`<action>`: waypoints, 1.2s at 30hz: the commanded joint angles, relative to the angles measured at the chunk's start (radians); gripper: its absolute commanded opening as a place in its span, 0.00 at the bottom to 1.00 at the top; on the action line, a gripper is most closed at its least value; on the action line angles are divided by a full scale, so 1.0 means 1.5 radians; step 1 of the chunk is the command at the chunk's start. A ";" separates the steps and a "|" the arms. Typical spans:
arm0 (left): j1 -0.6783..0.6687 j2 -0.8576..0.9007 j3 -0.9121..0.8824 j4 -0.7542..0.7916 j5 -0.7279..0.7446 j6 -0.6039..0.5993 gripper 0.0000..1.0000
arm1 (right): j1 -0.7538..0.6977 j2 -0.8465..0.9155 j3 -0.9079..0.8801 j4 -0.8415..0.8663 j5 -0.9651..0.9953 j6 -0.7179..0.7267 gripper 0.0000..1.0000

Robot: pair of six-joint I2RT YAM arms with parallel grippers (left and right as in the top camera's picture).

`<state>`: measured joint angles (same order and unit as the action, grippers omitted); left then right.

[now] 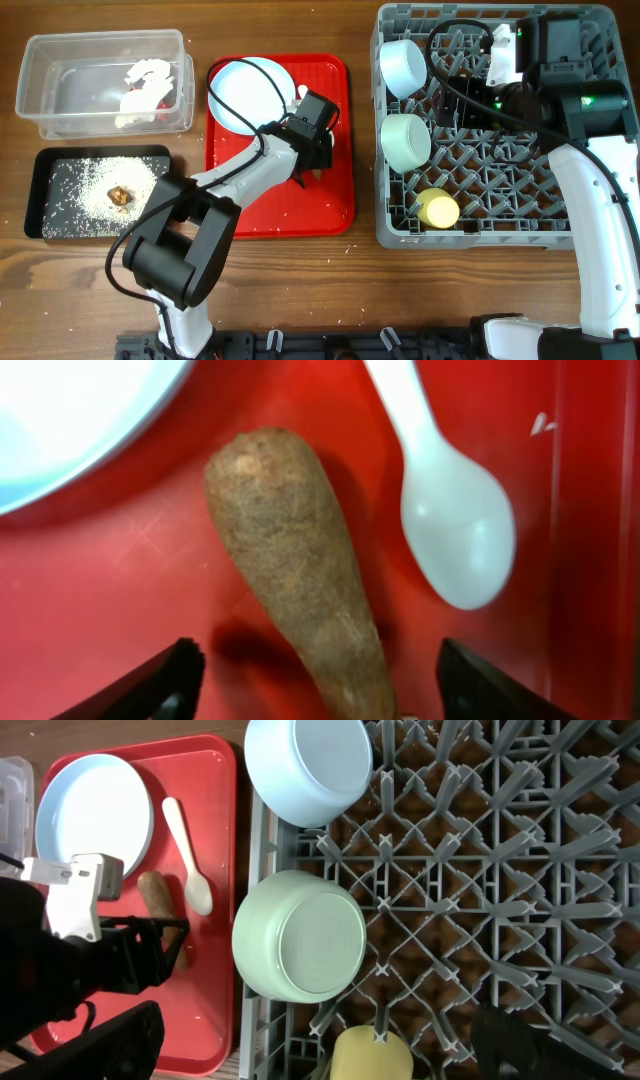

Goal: Sort waste into correct bins and load items into the dishwasher rack
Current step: 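Grasp the brown carrot on the red tray with the left gripper, then carry the carrot left and release it onto the black rice tray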

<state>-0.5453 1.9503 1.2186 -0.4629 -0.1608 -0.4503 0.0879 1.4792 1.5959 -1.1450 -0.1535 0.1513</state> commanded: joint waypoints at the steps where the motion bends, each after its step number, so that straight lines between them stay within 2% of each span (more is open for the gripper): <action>1: -0.001 0.018 0.008 0.002 -0.016 -0.007 0.64 | -0.001 0.002 0.004 0.000 -0.008 -0.013 1.00; 3: -0.001 0.018 0.008 0.003 -0.016 -0.007 0.55 | -0.001 0.002 0.004 0.000 -0.008 -0.014 1.00; 7: 0.001 0.018 0.008 0.002 -0.020 -0.007 0.29 | -0.001 0.002 0.004 0.001 -0.008 -0.013 1.00; 9: 0.002 0.018 0.008 -0.001 -0.028 -0.007 0.04 | -0.001 0.002 0.004 0.003 -0.008 -0.014 1.00; 14: 0.003 0.002 0.008 -0.005 -0.049 -0.002 0.04 | -0.001 0.002 0.004 0.022 -0.001 -0.014 1.00; 20: 0.004 -0.099 0.023 -0.094 -0.049 -0.005 0.04 | -0.001 0.002 0.004 0.022 -0.001 -0.013 1.00; 24: 0.028 -0.195 0.025 -0.189 -0.072 -0.072 0.04 | -0.001 0.002 0.004 0.022 -0.002 -0.013 1.00; 27: 0.094 -0.262 0.024 -0.274 -0.076 -0.152 0.04 | -0.001 0.002 0.004 0.026 -0.002 -0.012 1.00; 30: 0.171 -0.289 0.024 -0.314 -0.076 -0.185 0.04 | -0.001 0.002 0.004 0.032 0.002 -0.014 1.00; 36: 0.339 -0.277 0.013 -0.326 -0.076 -0.252 0.04 | -0.001 0.002 0.004 0.036 0.002 -0.012 1.00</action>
<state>-0.1383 1.5269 1.2434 -0.9657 -0.2527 -0.7311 0.0879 1.4792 1.5959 -1.0985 -0.1532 0.1513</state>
